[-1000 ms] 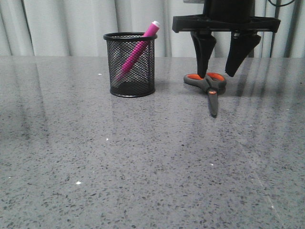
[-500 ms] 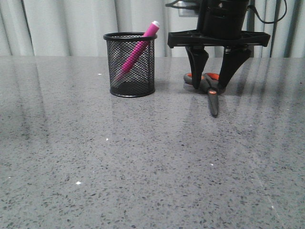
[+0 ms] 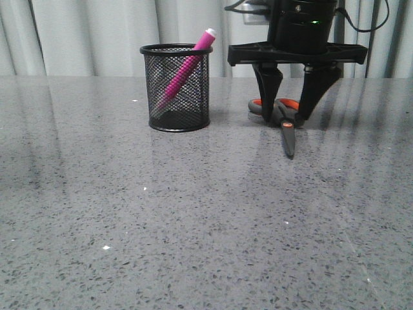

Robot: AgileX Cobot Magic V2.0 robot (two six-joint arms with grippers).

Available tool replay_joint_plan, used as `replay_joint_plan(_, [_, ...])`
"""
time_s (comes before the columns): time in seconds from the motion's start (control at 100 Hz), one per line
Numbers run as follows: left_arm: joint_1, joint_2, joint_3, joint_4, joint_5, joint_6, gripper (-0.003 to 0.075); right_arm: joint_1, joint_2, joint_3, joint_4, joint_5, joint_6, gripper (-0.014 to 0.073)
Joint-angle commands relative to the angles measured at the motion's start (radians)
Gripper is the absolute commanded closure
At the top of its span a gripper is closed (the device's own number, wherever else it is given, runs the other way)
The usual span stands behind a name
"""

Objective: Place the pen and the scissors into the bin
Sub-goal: 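Move the right gripper down over the scissors handles and grasp them, then lift the scissors with the right gripper and carry them toward the cup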

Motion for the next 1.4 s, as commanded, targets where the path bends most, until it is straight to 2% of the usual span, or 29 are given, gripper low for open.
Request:
replay_joint_plan(0.0, [0.0,-0.009,-0.028,-0.04,-0.048,-0.01,0.0742,0.0,-0.036,-0.023,-0.006,0.02,0.007,0.023])
replay_joint_plan(0.6, [0.0,-0.009,-0.028,-0.04,-0.05,-0.01,0.0742,0.0,-0.035,-0.023,0.032,-0.058,0.016,0.0241])
replay_joint_plan(0.68, [0.0,-0.009,-0.028,-0.04,-0.05,-0.01,0.0742,0.0,-0.035,-0.023,0.032,-0.051,0.016,0.0299])
replay_joint_plan(0.87, [0.0,-0.009,-0.028,-0.04,-0.05,-0.01,0.0742,0.0,-0.035,-0.023,0.022,-0.035,0.014,0.0549])
replay_joint_plan(0.99, [0.0,-0.009,-0.028,-0.04,-0.05,-0.01,0.0742,0.0,-0.037,-0.023,-0.034,-0.012,0.014,0.0653])
replay_joint_plan(1.18, [0.0,-0.009,-0.028,-0.04,-0.05,-0.01,0.0742,0.0,-0.094,-0.023,-0.155,-0.011,0.014,0.0664])
replay_joint_plan(1.39, [0.0,-0.009,-0.028,-0.04,-0.05,-0.01,0.0742,-0.019,-0.219,-0.017,-0.15,-0.124,0.01,0.0664])
